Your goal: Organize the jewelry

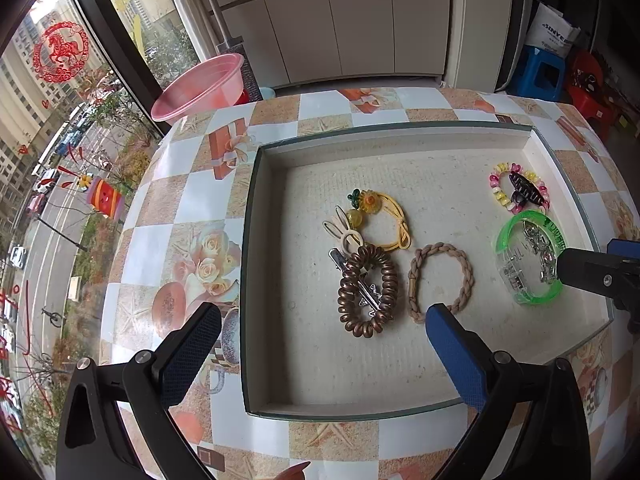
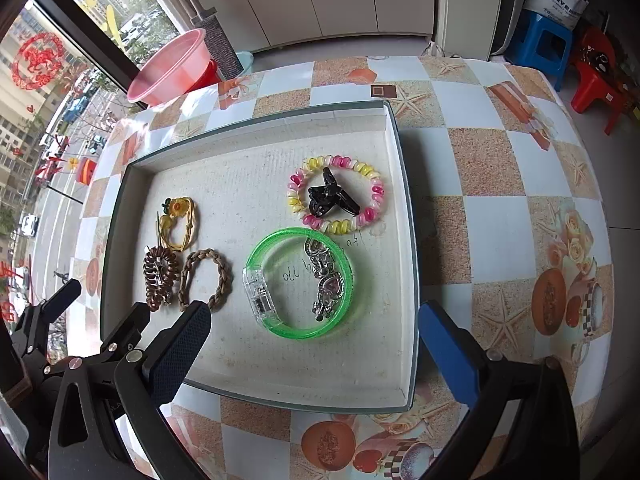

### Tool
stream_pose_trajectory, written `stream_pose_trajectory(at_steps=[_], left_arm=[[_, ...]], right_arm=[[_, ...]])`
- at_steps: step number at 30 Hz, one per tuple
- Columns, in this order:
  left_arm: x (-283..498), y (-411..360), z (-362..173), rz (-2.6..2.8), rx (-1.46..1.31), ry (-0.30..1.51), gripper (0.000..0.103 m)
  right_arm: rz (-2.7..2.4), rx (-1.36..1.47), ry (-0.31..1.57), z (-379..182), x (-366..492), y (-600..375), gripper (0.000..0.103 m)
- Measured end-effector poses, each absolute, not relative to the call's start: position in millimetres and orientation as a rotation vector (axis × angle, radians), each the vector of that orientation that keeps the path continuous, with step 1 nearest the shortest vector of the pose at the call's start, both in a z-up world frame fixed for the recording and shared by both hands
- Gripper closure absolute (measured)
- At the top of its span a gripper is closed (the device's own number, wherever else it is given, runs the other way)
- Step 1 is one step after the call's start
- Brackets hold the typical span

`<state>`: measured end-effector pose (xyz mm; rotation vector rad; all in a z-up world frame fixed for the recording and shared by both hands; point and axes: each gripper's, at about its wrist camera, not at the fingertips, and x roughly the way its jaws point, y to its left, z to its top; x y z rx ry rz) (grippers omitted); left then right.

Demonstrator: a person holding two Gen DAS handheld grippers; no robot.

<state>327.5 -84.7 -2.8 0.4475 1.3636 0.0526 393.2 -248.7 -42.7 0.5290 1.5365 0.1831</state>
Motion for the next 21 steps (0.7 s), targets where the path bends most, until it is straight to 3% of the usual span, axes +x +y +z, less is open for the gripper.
stream_pose_trajectory(at_steps=[21], left_arm=[[274, -74, 31, 0.024, 0.333, 1.376, 0.0]], right_arm=[[0.128, 0.518, 1.489, -13, 336, -253, 0.0]])
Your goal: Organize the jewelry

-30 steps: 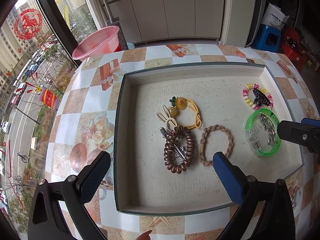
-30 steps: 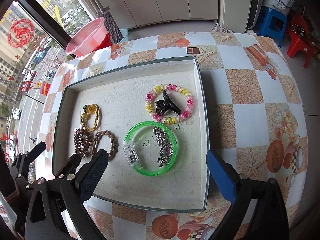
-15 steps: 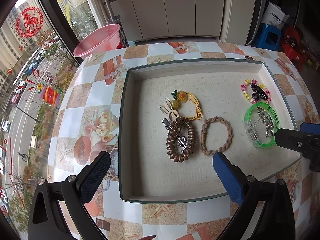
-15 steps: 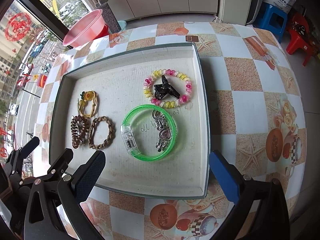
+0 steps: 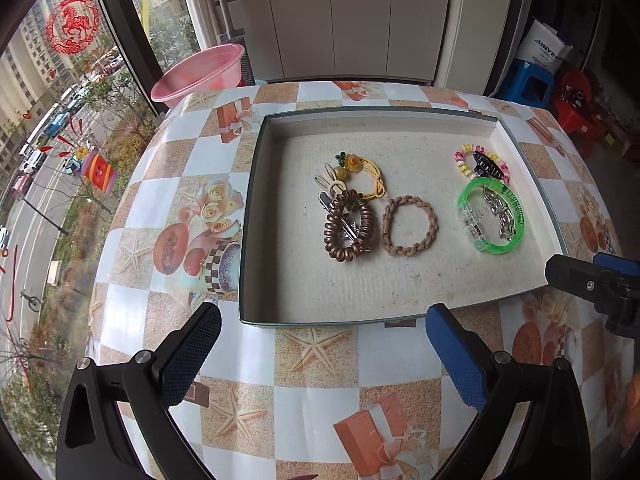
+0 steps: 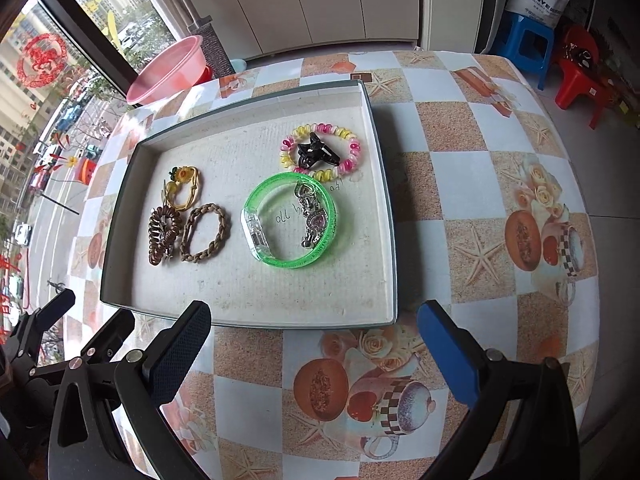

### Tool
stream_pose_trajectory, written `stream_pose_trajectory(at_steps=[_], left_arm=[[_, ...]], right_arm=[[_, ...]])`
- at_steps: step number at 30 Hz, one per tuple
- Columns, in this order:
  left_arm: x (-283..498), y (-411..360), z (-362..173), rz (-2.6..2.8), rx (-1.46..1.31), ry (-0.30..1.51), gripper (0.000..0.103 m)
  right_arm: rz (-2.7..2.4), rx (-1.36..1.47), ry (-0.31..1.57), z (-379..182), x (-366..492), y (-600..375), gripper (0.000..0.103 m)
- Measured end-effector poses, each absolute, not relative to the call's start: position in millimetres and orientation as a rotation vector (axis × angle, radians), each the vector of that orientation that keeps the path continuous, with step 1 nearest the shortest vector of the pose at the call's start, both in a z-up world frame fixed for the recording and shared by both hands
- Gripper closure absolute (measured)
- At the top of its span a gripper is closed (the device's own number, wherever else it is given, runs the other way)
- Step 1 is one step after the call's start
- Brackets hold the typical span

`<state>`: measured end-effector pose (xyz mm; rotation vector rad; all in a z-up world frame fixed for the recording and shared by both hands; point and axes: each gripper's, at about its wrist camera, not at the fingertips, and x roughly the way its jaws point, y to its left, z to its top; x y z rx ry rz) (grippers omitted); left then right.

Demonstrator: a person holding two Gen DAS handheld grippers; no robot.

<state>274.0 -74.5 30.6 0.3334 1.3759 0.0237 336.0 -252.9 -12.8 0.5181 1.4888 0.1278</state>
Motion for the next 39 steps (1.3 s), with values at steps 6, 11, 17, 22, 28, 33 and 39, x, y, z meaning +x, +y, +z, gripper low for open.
stream_pose_trajectory(at_steps=[6, 11, 17, 22, 28, 33, 39], left_arm=[[250, -69, 45, 0.013, 0.295, 1.345, 0.0], [232, -64, 59, 0.002, 0.284, 1.307, 0.0], [216, -54, 73, 0.016, 0.263, 1.254, 0.0], [208, -47, 79, 0.024, 0.263, 1.229, 0.0], [201, -43, 81, 0.021, 0.276, 1.211, 0.0], [194, -39, 77, 0.016, 0.284, 1.215, 0.0], [191, -35, 76, 0.018, 0.28, 1.208, 0.0]], right_arm=[[0.093, 0.501, 1.421, 7, 308, -252, 0.0], [0.065, 0.488, 1.363, 23, 288, -252, 0.0], [0.048, 0.453, 1.292, 40, 268, -246, 0.0], [0.033, 0.422, 1.241, 54, 255, -241, 0.0], [0.023, 0.413, 1.209, 61, 246, -233, 0.0], [0.03, 0.393, 1.223, 57, 240, -222, 0.0], [0.013, 0.392, 1.207, 56, 232, -218, 0.0]])
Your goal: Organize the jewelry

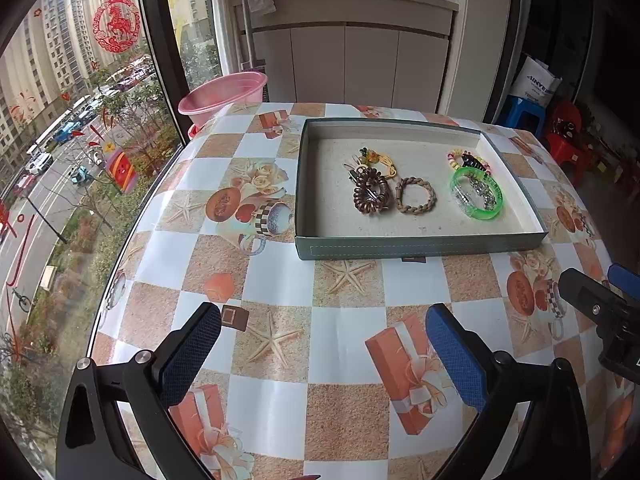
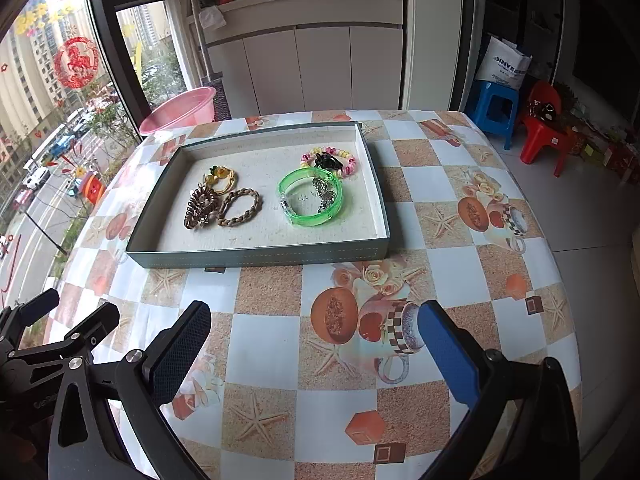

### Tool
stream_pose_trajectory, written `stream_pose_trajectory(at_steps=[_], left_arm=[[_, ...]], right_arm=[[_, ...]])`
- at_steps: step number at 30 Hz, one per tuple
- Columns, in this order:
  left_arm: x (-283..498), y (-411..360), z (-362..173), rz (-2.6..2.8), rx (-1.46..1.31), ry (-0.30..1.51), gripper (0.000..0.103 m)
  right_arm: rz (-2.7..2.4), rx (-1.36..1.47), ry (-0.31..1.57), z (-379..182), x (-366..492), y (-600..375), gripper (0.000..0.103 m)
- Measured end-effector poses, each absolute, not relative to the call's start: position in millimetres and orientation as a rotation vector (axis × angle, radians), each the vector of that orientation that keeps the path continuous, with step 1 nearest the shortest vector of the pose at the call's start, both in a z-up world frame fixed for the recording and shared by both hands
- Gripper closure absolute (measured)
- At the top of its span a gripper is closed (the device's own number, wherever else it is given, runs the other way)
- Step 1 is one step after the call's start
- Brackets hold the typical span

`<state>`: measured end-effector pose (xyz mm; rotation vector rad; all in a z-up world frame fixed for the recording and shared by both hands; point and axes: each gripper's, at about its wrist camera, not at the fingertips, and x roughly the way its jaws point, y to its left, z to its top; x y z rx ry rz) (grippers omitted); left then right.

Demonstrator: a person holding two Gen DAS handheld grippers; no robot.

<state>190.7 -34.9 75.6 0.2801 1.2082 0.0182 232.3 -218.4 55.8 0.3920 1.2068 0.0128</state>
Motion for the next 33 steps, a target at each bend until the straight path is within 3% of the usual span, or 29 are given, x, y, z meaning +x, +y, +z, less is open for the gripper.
stream_pose_trajectory(at_steps=[33], left_arm=[[182.3, -40.2, 77.9, 0.015, 0.296, 1.195, 0.0]], right_arm=[[0.011, 0.392, 1.184, 59.7, 227.4, -221.3, 0.0]])
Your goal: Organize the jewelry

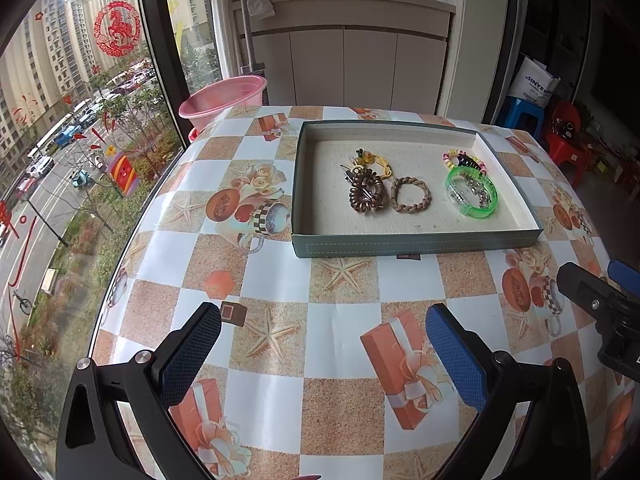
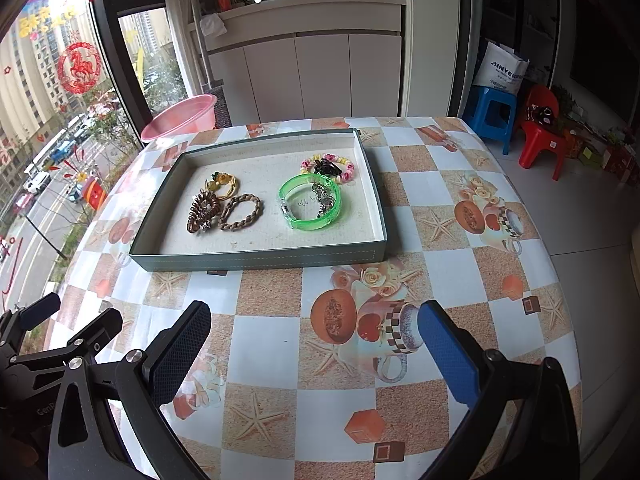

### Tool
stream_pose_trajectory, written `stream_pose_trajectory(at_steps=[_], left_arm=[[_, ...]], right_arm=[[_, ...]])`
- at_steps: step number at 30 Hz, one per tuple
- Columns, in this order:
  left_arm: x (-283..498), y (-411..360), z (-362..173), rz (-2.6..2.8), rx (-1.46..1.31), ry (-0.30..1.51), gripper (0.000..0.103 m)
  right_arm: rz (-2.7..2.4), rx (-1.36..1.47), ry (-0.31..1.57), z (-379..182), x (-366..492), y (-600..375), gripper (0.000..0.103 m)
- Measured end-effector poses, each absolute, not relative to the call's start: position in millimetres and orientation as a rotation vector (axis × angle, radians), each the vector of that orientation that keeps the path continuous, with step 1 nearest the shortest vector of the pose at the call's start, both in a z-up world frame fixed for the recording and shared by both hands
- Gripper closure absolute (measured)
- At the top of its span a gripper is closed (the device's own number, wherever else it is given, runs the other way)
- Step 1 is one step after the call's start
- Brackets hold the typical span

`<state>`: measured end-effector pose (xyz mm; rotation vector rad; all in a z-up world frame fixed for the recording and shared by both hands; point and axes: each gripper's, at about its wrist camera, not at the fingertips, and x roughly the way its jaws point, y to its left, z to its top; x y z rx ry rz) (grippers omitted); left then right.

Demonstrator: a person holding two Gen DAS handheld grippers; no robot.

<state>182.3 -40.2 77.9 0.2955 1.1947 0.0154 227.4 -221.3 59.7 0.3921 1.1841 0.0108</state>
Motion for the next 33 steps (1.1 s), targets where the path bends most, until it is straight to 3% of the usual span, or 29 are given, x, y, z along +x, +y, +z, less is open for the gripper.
stream_pose_trajectory(at_steps=[33], left_arm=[[179.6, -42.6, 76.2, 0.019, 0.298, 1.203, 0.0]], right_arm=[[0.012, 0.393, 1.183, 60.6, 227.4, -220.6, 0.0]])
